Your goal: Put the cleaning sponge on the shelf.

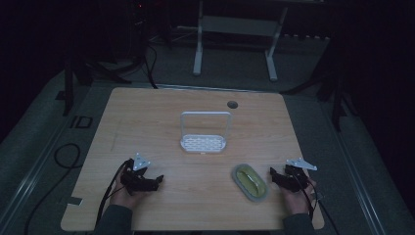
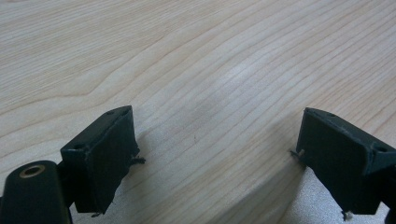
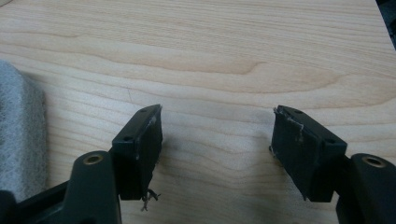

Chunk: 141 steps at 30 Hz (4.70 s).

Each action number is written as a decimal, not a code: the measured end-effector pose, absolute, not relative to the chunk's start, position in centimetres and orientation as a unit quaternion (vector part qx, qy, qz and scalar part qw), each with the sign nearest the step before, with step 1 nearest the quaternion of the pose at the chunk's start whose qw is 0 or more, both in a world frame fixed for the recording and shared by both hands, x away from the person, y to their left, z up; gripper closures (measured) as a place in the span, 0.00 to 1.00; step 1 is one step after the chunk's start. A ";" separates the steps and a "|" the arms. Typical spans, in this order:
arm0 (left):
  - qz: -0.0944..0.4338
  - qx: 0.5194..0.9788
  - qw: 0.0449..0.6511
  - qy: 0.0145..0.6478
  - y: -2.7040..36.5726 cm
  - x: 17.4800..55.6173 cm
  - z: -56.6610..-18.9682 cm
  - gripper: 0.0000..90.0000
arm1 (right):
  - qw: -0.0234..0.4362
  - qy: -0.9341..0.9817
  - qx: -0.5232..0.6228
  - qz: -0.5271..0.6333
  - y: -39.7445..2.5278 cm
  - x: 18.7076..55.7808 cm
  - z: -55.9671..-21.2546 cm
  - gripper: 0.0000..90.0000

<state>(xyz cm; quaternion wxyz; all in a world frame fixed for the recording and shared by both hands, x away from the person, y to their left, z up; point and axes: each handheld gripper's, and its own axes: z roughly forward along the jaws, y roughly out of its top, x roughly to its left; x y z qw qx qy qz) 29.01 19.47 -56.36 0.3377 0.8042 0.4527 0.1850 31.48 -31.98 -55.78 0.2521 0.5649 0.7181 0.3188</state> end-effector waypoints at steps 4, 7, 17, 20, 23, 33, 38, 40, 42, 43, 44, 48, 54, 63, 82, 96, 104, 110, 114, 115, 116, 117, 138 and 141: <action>0.185 0.804 0.338 0.453 19.5 29.0 -56.4 0.13 | 0.249 0.719 0.564 0.321 -32.0 31.3 -55.6 0.48; 0.185 0.804 0.338 0.453 19.5 29.0 -56.4 0.13 | 0.255 0.714 0.558 0.338 -32.0 30.9 -54.8 0.51; 0.185 0.804 0.338 0.453 19.5 29.0 -56.4 0.13 | 0.269 0.726 0.508 0.377 -29.8 29.4 -51.0 0.54; 0.185 0.804 0.338 0.453 19.5 29.0 -56.4 0.13 | 0.262 0.739 0.492 0.379 -29.0 29.1 -50.1 0.53; 0.185 0.804 0.338 0.453 19.5 29.0 -56.4 0.13 | 0.250 0.750 0.477 0.384 -28.1 29.0 -49.5 0.54; 0.185 0.804 0.338 0.453 19.5 29.0 -56.4 0.13 | 0.233 0.778 0.433 0.391 -25.8 28.1 -48.1 0.97; 0.185 0.804 0.338 0.453 19.5 29.0 -56.4 0.13 | 0.218 0.796 0.414 0.385 -24.7 27.6 -48.3 1.00; 0.185 0.804 0.338 0.453 19.5 29.0 -56.4 0.13 | 0.215 0.803 0.405 0.381 -24.1 27.3 -48.5 1.00; 0.185 0.804 0.337 0.454 19.4 29.0 -56.4 0.13 | 0.210 0.809 0.396 0.379 -23.6 27.0 -48.6 1.00; 0.185 0.804 0.337 0.454 19.4 29.0 -56.4 0.13 | 0.209 0.812 0.393 0.377 -23.4 26.9 -48.7 1.00; 0.185 0.804 0.337 0.454 19.4 29.0 -56.4 0.13 | 0.206 0.815 0.391 0.376 -23.2 26.7 -48.8 1.00; 0.186 0.804 0.337 0.454 19.4 29.0 -56.4 0.13 | 0.199 0.822 0.384 0.370 -22.7 26.2 -49.4 1.00; 0.186 0.804 0.336 0.454 19.4 29.0 -56.4 0.13 | 0.190 0.833 0.381 0.354 -22.9 25.7 -50.4 1.00; 0.186 0.804 0.336 0.455 19.4 29.0 -56.3 0.13 | 0.195 0.843 0.378 0.329 -24.1 25.8 -51.0 1.00; 0.186 0.803 0.336 0.456 19.4 29.0 -56.4 0.13 | 0.182 0.865 0.335 0.326 -25.7 27.7 -47.5 0.87; 0.186 0.803 0.336 0.456 19.4 29.0 -56.4 0.13 | 0.148 0.905 0.292 0.273 -25.4 30.1 -46.3 0.74; 0.186 0.803 0.336 0.456 19.4 29.0 -56.4 0.13 | 0.123 0.916 0.285 0.255 -25.2 31.1 -46.1 0.66; 0.186 0.803 0.336 0.456 19.4 29.0 -56.4 0.13 | 0.109 0.921 0.282 0.245 -25.2 31.8 -46.1 0.61; 0.187 0.803 0.335 0.455 19.4 29.0 -56.3 0.13 | 0.099 0.926 0.280 0.233 -24.9 32.1 -46.0 0.59; 0.187 0.803 0.336 0.455 19.4 29.0 -56.3 0.13 | 0.097 0.928 0.278 0.229 -24.9 32.2 -46.0 0.59; 0.186 0.803 0.336 0.456 19.4 29.0 -56.4 0.13 | 0.095 0.928 0.279 0.226 -24.8 32.3 -46.0 0.58; 0.187 0.803 0.336 0.455 19.4 29.0 -56.3 0.13 | 0.092 0.930 0.279 0.222 -24.8 32.3 -46.1 0.58; 0.187 0.803 0.336 0.456 19.4 29.0 -56.4 0.13 | 0.058 0.947 0.267 0.167 -24.1 33.9 -46.3 0.61; 0.187 0.804 0.335 0.455 19.4 29.0 -56.3 0.13 | 0.052 0.950 0.264 0.157 -23.9 34.1 -46.4 0.61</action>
